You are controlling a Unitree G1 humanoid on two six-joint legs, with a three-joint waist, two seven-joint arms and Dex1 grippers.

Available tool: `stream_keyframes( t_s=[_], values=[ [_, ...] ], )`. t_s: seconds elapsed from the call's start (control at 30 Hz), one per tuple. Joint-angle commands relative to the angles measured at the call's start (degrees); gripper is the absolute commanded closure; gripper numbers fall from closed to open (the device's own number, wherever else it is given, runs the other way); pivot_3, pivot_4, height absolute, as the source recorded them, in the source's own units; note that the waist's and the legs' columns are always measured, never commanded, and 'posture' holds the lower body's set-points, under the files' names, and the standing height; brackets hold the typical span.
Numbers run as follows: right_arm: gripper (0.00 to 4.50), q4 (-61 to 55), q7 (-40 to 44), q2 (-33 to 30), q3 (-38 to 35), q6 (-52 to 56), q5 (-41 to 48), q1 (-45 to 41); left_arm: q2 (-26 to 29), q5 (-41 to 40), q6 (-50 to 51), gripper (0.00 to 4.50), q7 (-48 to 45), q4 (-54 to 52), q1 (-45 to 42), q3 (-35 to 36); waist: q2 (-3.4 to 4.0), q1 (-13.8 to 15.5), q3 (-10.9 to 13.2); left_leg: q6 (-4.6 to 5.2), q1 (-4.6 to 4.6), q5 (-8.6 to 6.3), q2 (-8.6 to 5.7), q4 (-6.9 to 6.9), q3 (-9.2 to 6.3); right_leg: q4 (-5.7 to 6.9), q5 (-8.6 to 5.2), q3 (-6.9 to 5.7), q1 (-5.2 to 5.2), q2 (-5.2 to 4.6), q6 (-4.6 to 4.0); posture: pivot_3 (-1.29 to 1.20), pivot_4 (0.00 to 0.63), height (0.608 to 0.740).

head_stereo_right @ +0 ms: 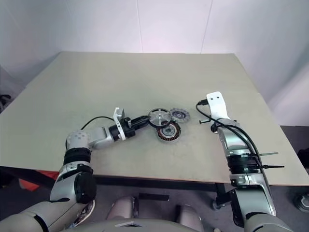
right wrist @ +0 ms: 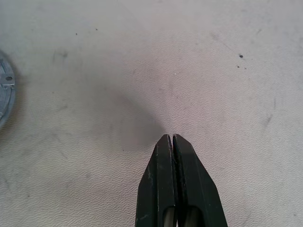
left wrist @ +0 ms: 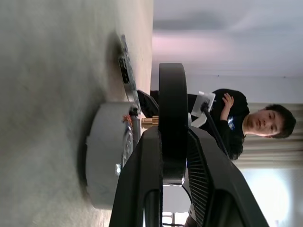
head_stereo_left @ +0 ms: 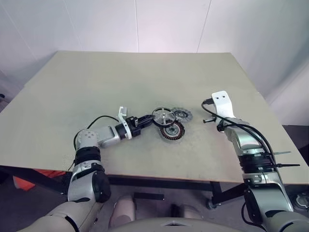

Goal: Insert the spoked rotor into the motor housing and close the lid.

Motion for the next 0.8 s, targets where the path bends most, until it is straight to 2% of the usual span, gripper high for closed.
stream_keyframes(
  t_s=[0.03, 0.2, 0.43, 0.57, 0.67, 0.7, 0.8],
  values=[
    [4.5, -0.84, -0.24, 0.19, -1.18, -1.44, -0.72, -1.16, -1.43, -2.2, 1.59, 4.09, 1.32, -2.81, 0.22, 0.16, -0.01, -0.04, 0.01, 0.01, 0.03, 0.0, 0.0, 0.03, 0.0, -0.01, -0.01, 0.01, 0.05, -0.01, -0.01, 0.0, 0.0, 0.74],
    [4.5, -2.17, -0.15, 0.67, -1.44, -1.03, -0.42, -0.55, -3.19, -1.48, 1.48, 4.09, 2.81, -3.3, 0.89, -0.89, -0.01, -0.53, 0.01, 0.08, 0.1, 0.05, 0.02, 0.22, -0.02, 0.01, 0.01, 0.01, 0.18, 0.0, 0.04, 0.0, 0.0, 0.74],
    [4.5, -3.65, -0.27, 0.99, -2.34, -0.35, -0.13, -0.16, -2.65, 1.81, -2.71, 4.09, 4.53, -0.25, 0.26, -2.95, 0.0, -0.85, 0.0, 0.11, 0.1, 0.06, 0.0, 0.27, -0.14, 0.03, 0.05, 0.02, 0.23, 0.0, 0.1, 0.0, 0.0, 0.74],
    [4.5, -4.48, -0.33, 1.38, -2.54, -0.16, -0.19, -0.1, -2.78, 2.95, -3.72, 2.76, 3.96, -0.08, 0.53, -5.32, 0.01, -0.85, 0.0, 0.11, 0.24, 0.07, 0.0, 0.27, -0.19, 0.04, 0.04, 0.02, 0.36, 0.0, 0.09, 0.0, 0.0, 0.74],
    [4.5, -5.22, -0.14, 1.63, -2.5, 0.11, -0.13, 0.03, -2.62, 1.7, -3.0, 1.81, 3.63, -0.02, 0.15, -4.45, 0.01, -0.85, 0.0, 0.13, 0.73, 0.05, -0.02, 0.26, -0.18, -0.02, -0.04, 0.02, 0.92, -0.03, 0.2, 0.0, 0.0, 0.74],
    [4.5, -5.41, 0.21, 1.63, -2.35, 0.05, -0.05, 0.06, -2.01, 1.4, -2.93, 1.81, 2.94, -0.4, 0.08, -4.47, 0.01, -0.85, 0.0, 0.14, 0.85, 0.05, -0.02, 0.26, -0.18, -0.03, -0.2, 0.02, 1.04, -0.03, 0.45, 0.0, 0.0, 0.74],
    [4.5, -6.3, 1.71, 1.42, -1.83, -0.65, 0.24, 0.2, 0.78, 1.14, -4.22, 1.81, 1.17, -0.72, -0.74, -4.18, 0.0, -0.96, 0.0, 0.14, 0.9, 0.05, 0.0, 0.26, -0.25, -0.03, -0.23, 0.02, 1.05, -0.03, 0.52, 0.0, 0.0, 0.74]
  ],
)
